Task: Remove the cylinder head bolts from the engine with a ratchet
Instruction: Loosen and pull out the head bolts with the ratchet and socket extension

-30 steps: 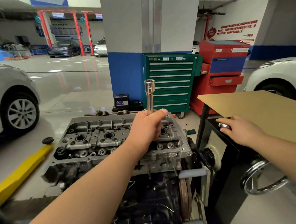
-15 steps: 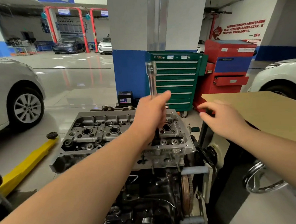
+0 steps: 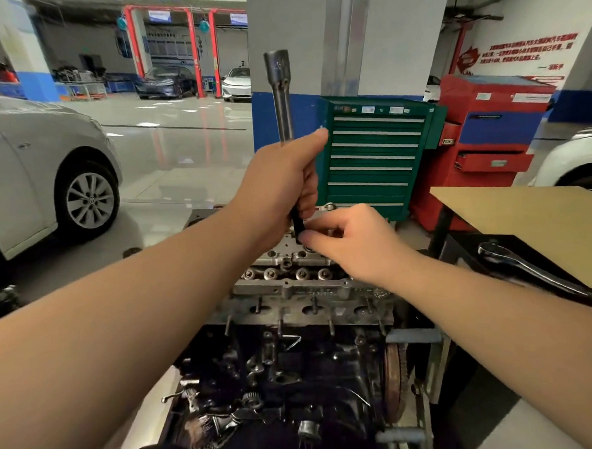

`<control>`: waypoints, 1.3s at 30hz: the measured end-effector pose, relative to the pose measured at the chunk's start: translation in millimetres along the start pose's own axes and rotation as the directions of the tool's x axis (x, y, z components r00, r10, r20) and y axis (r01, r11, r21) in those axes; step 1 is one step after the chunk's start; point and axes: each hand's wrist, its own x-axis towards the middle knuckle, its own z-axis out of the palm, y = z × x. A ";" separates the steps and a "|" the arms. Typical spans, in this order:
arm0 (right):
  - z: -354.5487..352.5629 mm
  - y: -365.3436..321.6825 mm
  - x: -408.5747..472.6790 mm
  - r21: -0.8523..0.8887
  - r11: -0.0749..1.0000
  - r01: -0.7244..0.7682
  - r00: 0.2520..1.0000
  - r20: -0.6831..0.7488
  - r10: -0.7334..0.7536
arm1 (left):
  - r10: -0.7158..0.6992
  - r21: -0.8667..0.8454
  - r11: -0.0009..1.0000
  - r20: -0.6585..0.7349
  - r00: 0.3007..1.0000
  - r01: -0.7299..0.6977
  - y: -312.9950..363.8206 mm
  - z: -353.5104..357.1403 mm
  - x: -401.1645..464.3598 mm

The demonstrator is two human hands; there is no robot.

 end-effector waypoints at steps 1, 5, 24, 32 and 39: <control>6.3 -0.6 1.6 0.010 1.000 0.015 1.000 0.012 -0.015 | 0.006 0.022 1.000 -0.018 1.000 -0.006 -2.4 -3.1 -2.7; 28.7 4.9 8.0 -0.037 0.999 0.029 0.999 0.035 -0.027 | 0.033 0.104 0.994 -0.047 0.998 -0.028 -16.9 -15.2 -9.8; 49.4 30.2 7.8 -0.119 0.993 0.025 0.997 -0.068 -0.033 | 0.025 0.175 0.984 0.095 0.995 -0.042 -44.3 -23.3 -4.0; 47.7 31.0 9.0 -0.053 0.998 -0.036 0.998 -0.054 0.033 | 0.035 0.162 0.985 0.107 0.994 -0.052 -49.9 -21.9 -2.9; 45.4 26.5 9.6 -0.059 0.998 -0.035 0.999 -0.031 0.033 | -0.031 0.063 0.998 0.190 0.981 0.020 -50.1 -30.1 4.4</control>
